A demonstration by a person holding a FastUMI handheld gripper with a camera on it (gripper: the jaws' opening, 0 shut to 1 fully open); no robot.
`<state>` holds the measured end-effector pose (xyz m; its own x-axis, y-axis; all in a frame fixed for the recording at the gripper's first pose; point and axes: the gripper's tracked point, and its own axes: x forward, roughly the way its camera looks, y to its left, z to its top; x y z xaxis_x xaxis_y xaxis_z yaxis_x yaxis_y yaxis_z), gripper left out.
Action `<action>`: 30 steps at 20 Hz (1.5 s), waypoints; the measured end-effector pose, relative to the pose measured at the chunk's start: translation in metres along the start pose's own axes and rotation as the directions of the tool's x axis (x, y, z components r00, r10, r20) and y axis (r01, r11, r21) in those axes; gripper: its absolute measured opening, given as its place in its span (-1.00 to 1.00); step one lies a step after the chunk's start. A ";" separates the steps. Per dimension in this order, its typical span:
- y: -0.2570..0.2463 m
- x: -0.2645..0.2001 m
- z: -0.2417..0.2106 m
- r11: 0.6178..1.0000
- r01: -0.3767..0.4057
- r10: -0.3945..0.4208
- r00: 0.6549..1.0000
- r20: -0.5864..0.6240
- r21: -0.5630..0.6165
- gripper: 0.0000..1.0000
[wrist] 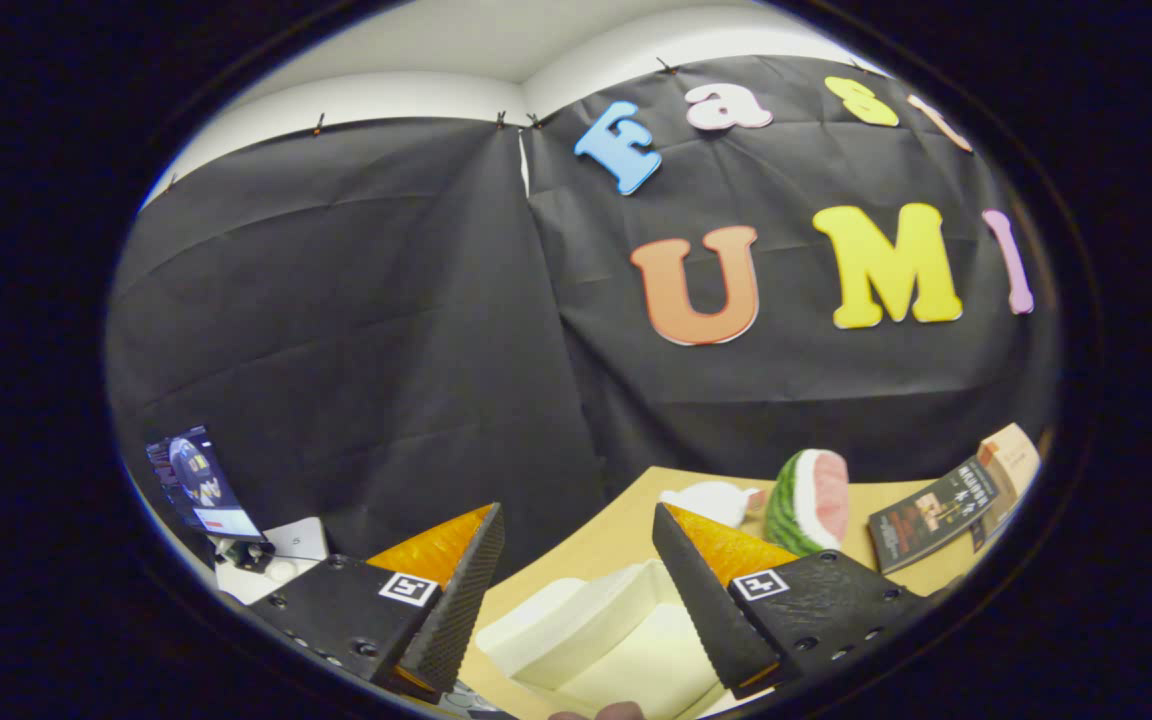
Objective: Open the storage box then place both shoes into the box .Put the left shoe in first, then the right shoe, with the right side of both shoes facing outward in a uniform manner.
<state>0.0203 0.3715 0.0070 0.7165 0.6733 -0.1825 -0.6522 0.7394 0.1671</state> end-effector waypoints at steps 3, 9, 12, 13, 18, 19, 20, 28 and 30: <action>-0.060 -0.044 0.005 0.993 0.115 -0.114 0.993 0.029 -0.035 0.90; -0.193 -0.144 -0.016 0.937 0.341 -0.342 0.940 0.001 -0.073 0.91; -0.247 -0.182 -0.039 0.906 0.418 -0.421 0.906 -0.035 -0.072 0.91; -0.261 -0.190 -0.050 0.898 0.436 -0.439 0.897 -0.055 -0.064 0.91; -0.295 -0.198 -0.115 0.881 0.472 -0.469 0.867 -0.166 -0.026 0.92; -0.296 -0.195 -0.129 0.881 0.472 -0.466 0.863 -0.195 -0.018 0.92; -0.298 -0.190 -0.145 0.880 0.475 -0.466 0.853 -0.233 -0.019 0.91; -0.306 -0.169 -0.248 0.833 0.544 -0.435 0.754 -0.492 0.097 0.92; -0.314 -0.160 -0.268 0.814 0.570 -0.431 0.720 -0.544 0.109 0.92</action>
<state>0.0448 0.0317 -0.2758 0.6619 0.1665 -0.7309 -0.0957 0.9858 0.1379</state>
